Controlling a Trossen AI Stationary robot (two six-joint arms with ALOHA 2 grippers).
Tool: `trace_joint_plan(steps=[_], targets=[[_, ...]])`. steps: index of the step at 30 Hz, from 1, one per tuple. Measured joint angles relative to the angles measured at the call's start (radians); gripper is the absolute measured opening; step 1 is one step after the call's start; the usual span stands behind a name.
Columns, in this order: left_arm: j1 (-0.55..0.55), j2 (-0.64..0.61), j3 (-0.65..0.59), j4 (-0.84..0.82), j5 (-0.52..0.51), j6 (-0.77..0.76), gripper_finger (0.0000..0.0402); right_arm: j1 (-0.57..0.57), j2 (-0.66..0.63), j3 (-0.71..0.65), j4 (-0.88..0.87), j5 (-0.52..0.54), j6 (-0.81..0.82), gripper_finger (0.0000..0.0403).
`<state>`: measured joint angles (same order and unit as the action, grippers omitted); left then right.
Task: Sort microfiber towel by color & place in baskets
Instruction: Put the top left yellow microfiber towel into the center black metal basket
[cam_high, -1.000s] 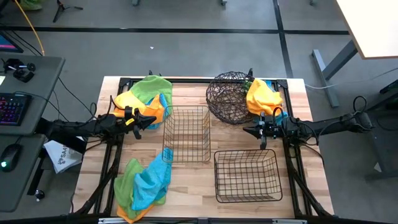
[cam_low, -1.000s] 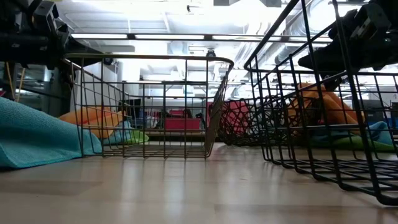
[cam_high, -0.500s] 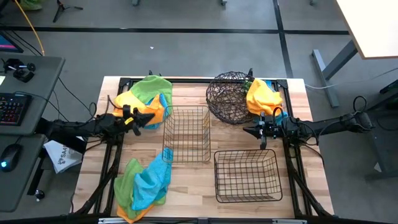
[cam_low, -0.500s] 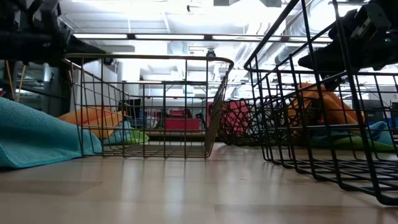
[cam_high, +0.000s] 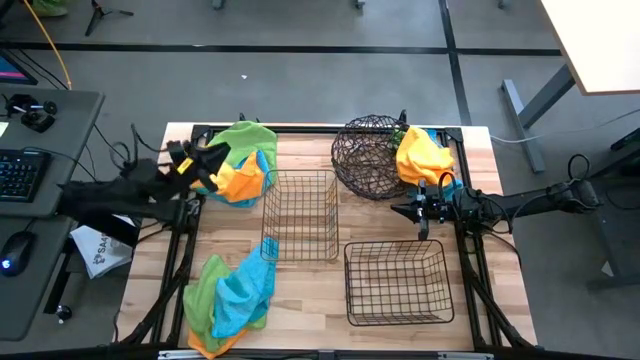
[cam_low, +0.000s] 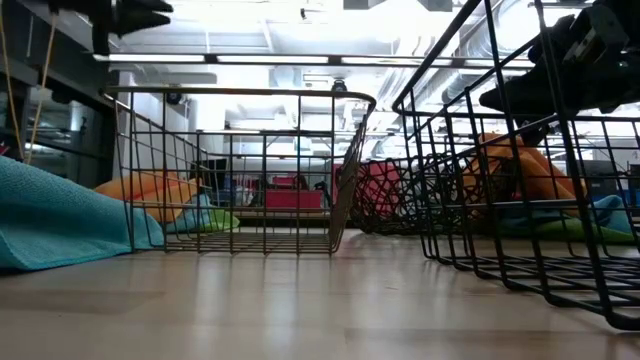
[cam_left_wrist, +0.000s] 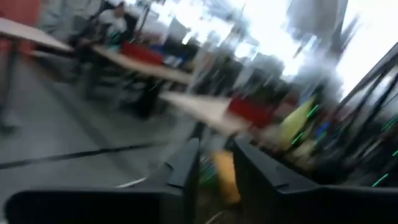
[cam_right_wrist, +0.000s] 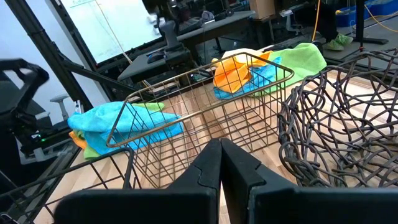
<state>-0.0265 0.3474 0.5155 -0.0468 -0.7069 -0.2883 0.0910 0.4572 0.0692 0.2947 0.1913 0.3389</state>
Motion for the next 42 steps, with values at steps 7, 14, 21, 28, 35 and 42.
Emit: trace_joint_plan(steps=[7,14,21,28,35,42], targets=[[0.005,0.286,0.392,-0.710,0.059,-0.220,0.0174,0.000,0.000,0.000,0.000,0.000,0.000,0.0003],[0.119,0.589,0.484,-1.175,0.292,-0.346,0.0210,0.000,0.000,0.000,0.000,0.000,0.000,0.0003],[0.320,0.758,0.473,-1.205,0.306,-0.199,0.0212,0.000,0.000,0.000,-0.004,0.000,0.000,0.0003],[0.530,0.825,0.472,-1.127,0.456,0.013,0.0213,0.000,0.000,0.000,-0.009,0.000,0.000,0.0003],[0.674,0.837,0.472,-1.108,0.651,0.122,0.0212,0.000,0.000,0.000,-0.012,0.000,0.000,0.0003],[0.736,0.900,0.472,-1.047,0.677,0.155,0.0212,0.000,0.000,0.000,-0.017,0.000,0.000,0.0003]])
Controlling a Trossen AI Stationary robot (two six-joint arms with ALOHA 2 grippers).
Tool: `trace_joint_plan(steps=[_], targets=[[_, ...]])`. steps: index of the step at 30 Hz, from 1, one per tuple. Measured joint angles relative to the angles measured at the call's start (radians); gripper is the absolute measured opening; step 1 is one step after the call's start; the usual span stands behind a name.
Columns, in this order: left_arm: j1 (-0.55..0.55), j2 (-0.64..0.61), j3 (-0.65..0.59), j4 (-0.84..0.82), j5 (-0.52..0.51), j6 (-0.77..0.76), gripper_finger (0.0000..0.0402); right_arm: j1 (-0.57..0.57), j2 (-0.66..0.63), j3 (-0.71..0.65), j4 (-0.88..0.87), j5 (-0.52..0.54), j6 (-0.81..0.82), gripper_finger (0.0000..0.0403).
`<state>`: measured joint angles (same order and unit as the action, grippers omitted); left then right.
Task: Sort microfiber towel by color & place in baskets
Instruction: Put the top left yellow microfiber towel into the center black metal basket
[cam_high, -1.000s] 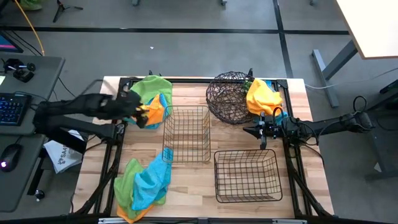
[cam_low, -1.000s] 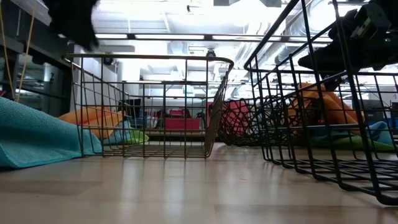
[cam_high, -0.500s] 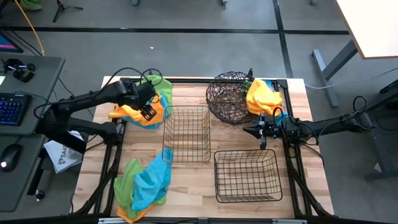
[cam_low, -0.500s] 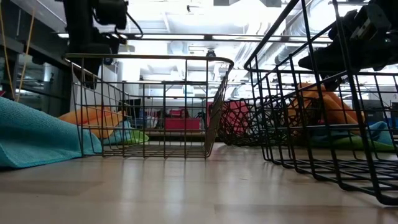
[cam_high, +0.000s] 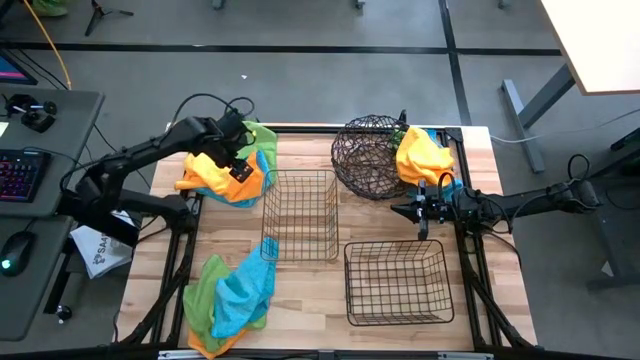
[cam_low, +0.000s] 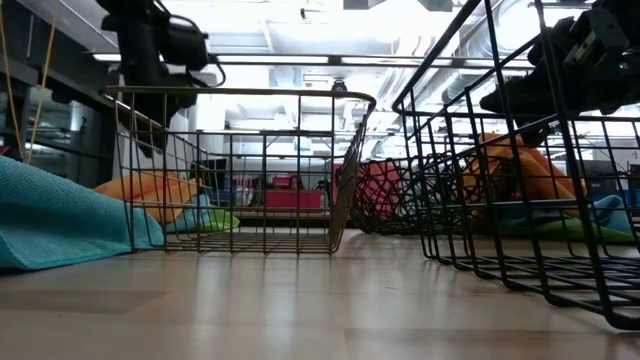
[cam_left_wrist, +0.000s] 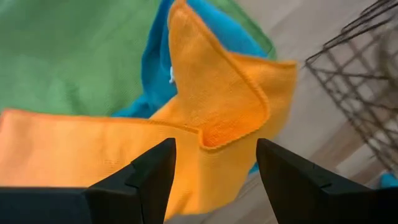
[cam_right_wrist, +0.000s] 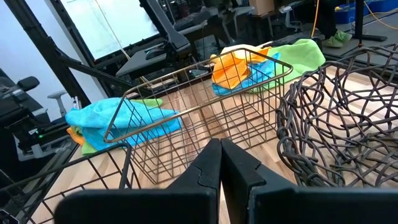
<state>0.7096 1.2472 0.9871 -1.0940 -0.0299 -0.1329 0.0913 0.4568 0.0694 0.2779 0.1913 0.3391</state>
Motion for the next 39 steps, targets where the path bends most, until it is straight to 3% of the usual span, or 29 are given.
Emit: trace_joint_plan(steps=[8,16,22,27,30,34,37,39], targets=[[0.004,0.110,-0.001,-0.001,0.006,-0.008,0.0212,0.000,0.000,0.000,-0.003,0.000,0.000,0.0003],[0.002,0.128,-0.001,-0.010,0.134,0.004,0.0211,0.000,0.000,0.000,-0.004,0.000,0.000,0.0003],[0.009,0.131,-0.007,-0.004,0.088,0.058,0.0211,0.000,0.000,0.000,-0.004,0.000,0.000,0.0003],[0.010,0.131,-0.083,0.005,0.054,0.102,0.0207,0.000,0.000,0.000,-0.005,0.000,0.000,0.0003],[0.010,0.131,-0.141,0.025,0.050,0.135,0.0181,0.000,0.000,0.000,-0.005,0.000,0.000,0.0003],[0.009,0.117,-0.152,0.011,0.050,0.146,0.0105,0.000,0.000,0.000,-0.005,0.000,0.000,0.0003],[0.009,0.072,-0.112,0.001,0.051,0.146,0.0029,0.000,0.000,0.000,-0.005,0.000,0.000,0.0003],[0.009,0.030,-0.063,-0.015,0.051,0.149,0.0010,0.000,0.000,0.000,-0.005,0.000,0.000,0.0003]])
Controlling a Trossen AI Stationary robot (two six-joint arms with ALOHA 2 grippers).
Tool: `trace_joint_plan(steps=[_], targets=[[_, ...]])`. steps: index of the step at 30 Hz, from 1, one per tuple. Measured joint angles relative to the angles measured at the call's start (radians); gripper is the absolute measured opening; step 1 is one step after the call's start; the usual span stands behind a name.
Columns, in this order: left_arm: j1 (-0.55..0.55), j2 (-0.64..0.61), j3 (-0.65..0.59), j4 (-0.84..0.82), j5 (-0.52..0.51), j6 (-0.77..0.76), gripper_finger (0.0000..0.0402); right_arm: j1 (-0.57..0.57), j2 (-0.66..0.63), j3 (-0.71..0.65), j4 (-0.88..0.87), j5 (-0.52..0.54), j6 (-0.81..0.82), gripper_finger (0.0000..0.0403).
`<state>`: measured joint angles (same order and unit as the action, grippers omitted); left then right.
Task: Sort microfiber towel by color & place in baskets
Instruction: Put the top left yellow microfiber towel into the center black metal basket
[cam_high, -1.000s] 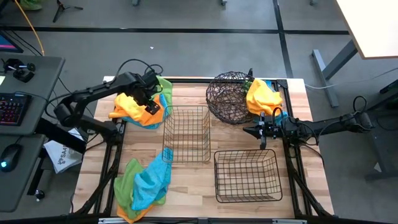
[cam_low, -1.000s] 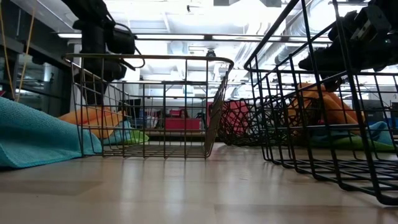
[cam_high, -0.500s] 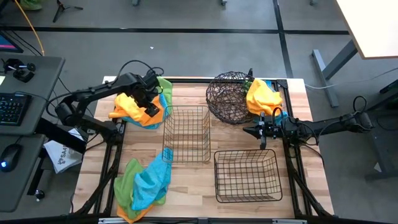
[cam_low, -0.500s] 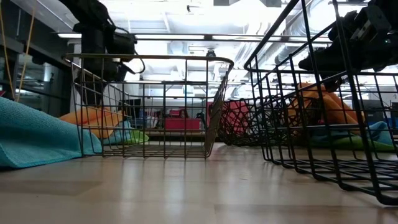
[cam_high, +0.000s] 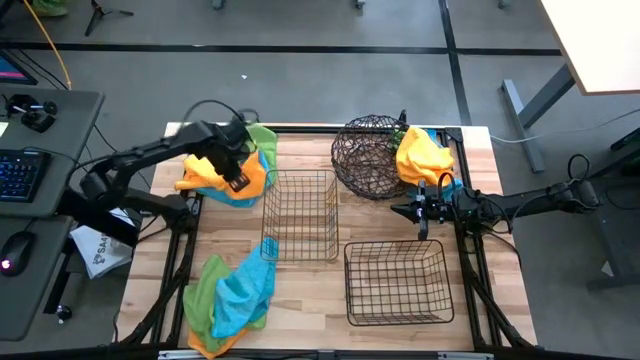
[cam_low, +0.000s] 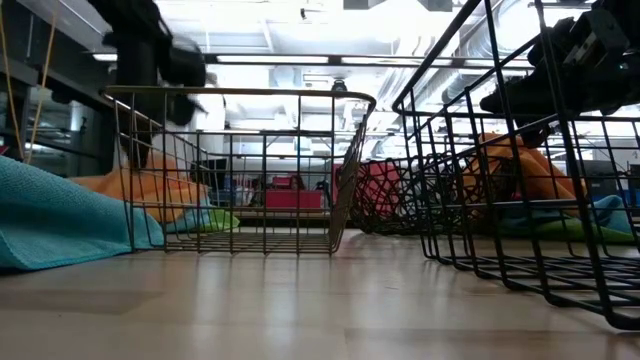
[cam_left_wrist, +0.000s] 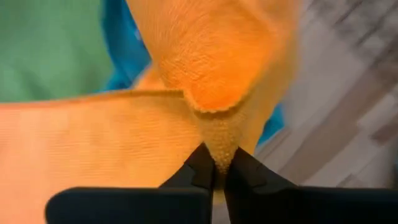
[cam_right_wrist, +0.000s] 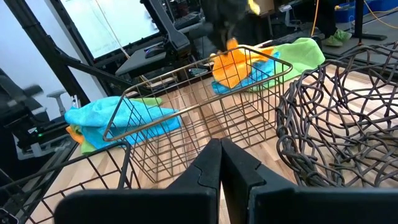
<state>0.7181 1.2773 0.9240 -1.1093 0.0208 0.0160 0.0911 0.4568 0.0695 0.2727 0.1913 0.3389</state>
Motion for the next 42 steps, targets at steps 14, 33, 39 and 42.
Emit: trace_joint_plan(steps=[14,33,39,42], targets=[[-0.151,-0.119,0.694,-0.022,0.001,-0.033,0.0001,0.000,0.000,0.000,0.000,0.000,0.000,0.0003],[-0.755,-0.078,0.567,0.306,-0.090,-0.321,0.0000,0.000,0.000,0.000,0.000,0.000,0.000,0.0003],[-0.796,-0.077,0.283,0.652,-0.105,-0.474,0.0000,0.000,0.000,0.000,0.000,0.000,0.000,0.0003],[-0.800,-0.070,0.227,0.729,-0.104,-0.522,0.0000,0.000,0.000,0.000,0.000,0.000,0.000,0.0003]])
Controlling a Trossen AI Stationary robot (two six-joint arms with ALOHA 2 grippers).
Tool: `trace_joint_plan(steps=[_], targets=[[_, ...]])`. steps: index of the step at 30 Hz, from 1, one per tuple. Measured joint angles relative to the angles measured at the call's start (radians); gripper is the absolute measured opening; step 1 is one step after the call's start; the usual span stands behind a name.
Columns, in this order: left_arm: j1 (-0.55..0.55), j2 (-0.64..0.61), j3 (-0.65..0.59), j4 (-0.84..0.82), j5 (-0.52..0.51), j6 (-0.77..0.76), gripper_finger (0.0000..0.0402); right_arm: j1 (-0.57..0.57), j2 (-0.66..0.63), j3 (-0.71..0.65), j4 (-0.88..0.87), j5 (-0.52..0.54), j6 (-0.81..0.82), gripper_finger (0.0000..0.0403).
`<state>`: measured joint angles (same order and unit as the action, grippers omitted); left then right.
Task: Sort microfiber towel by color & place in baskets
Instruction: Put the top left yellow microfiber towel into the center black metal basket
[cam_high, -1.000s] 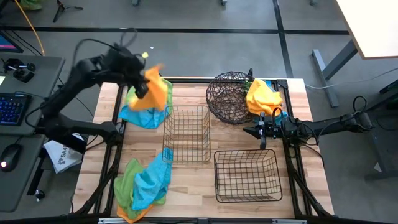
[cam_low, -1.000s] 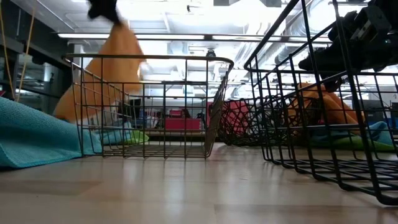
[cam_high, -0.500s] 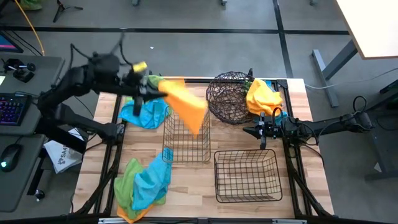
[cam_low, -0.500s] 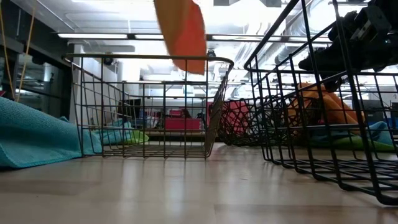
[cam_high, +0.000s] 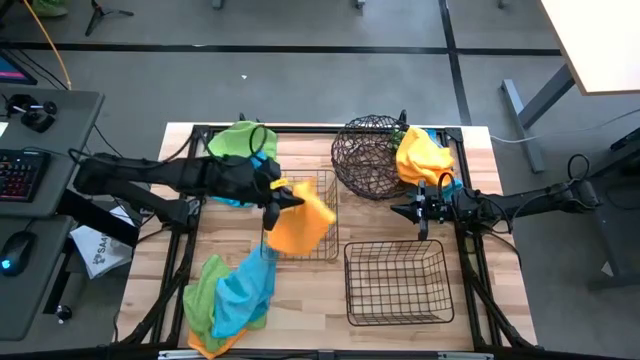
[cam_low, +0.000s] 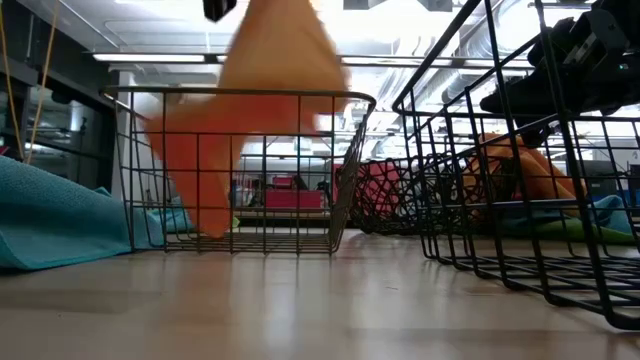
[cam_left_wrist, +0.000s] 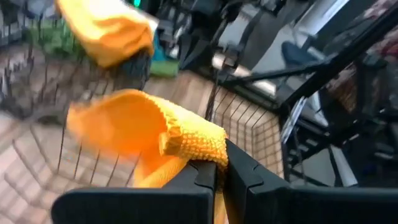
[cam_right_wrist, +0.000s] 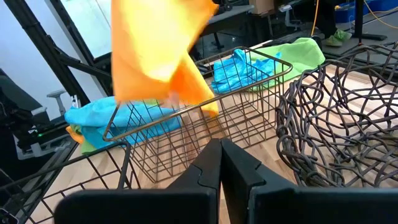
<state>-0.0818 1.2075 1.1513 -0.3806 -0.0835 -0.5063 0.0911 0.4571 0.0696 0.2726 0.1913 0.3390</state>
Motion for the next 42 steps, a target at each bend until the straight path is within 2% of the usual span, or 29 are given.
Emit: trace_joint_plan(steps=[6,14,20,22,25,29,32,37,40,42], targets=[[0.017,0.010,0.015,-0.013,0.006,-0.014,0.0019,0.000,0.000,0.000,-0.001,0.000,0.000,0.0003],[0.027,0.037,0.115,-0.145,0.123,0.062,0.0125,0.000,0.000,0.000,-0.006,0.000,0.000,0.0003],[0.027,0.056,0.190,-0.302,0.277,0.044,0.0196,0.000,0.000,0.000,-0.008,0.000,0.000,0.0003],[0.029,0.056,0.213,-0.347,0.342,0.041,0.0207,0.000,0.000,0.000,-0.008,0.000,0.000,0.0003],[0.029,0.056,0.247,-0.407,0.388,0.048,0.0210,0.000,0.000,0.000,-0.011,0.000,0.000,0.0003],[0.040,0.057,0.264,-0.523,0.385,0.030,0.0207,0.000,0.000,0.000,0.002,0.018,-0.009,0.0003],[0.044,0.091,0.264,-0.548,0.337,0.037,0.0205,0.000,0.000,0.000,0.076,0.055,0.044,0.0003],[0.021,0.162,0.263,-0.469,0.250,0.188,0.0204,0.000,0.000,0.000,0.343,0.121,0.256,0.0003],[0.012,0.216,0.263,-0.479,0.212,0.307,0.0204,0.000,0.000,0.000,0.500,0.212,0.283,0.0003],[0.013,0.245,0.263,-0.516,0.183,0.343,0.0204,0.000,0.000,0.000,0.592,0.228,0.286,0.0003]])
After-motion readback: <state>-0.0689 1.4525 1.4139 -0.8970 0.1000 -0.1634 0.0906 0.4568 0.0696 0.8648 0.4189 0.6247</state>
